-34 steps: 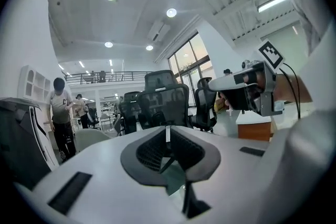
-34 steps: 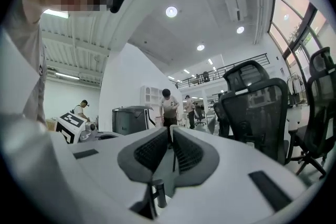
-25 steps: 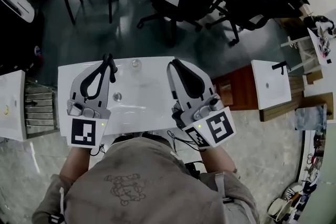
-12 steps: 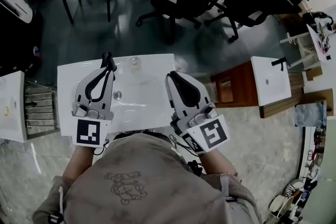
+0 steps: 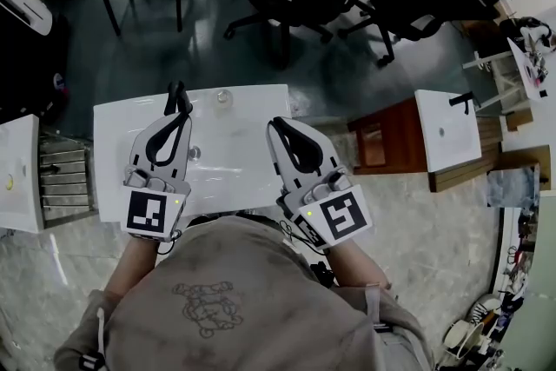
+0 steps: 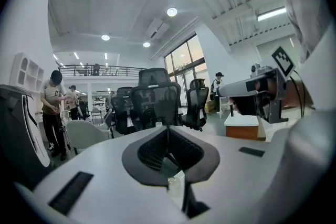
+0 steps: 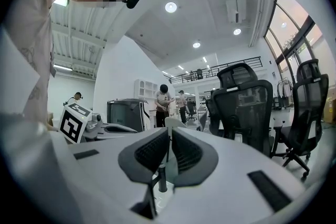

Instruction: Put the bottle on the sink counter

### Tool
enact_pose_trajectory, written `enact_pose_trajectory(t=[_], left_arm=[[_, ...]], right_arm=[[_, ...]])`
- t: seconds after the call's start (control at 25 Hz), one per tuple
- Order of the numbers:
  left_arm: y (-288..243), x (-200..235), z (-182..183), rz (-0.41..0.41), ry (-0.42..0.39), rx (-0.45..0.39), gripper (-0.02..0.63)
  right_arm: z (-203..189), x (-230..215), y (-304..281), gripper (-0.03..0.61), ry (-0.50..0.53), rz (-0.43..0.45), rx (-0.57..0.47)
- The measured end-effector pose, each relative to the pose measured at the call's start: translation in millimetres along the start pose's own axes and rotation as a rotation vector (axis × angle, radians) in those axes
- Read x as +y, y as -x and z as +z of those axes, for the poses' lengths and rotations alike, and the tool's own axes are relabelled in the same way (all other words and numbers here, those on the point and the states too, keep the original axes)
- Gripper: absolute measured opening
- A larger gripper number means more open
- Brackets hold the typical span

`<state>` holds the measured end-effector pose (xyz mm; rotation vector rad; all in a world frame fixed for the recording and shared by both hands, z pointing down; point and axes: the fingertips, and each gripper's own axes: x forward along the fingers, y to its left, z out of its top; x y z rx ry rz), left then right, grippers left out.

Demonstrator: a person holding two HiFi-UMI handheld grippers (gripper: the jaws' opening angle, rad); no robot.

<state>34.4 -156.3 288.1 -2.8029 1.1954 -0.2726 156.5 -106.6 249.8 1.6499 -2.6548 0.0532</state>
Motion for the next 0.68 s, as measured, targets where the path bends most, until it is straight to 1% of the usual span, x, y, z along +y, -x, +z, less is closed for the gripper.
enact_pose_trajectory(t=[0.16,0.68], left_arm=[[-0.8,-3.4,0.3,0.001,-0.054,0.004,0.025],[3.6,-7.6,5.2,-0.004,-0.042,0.005,0.025]], right_arm=[[0.2,2.7,-3.2,0.041,0.003,0.007,0.0],[7.2,-1.8,3.1,0.041,0.001,-0.015,-0.008]])
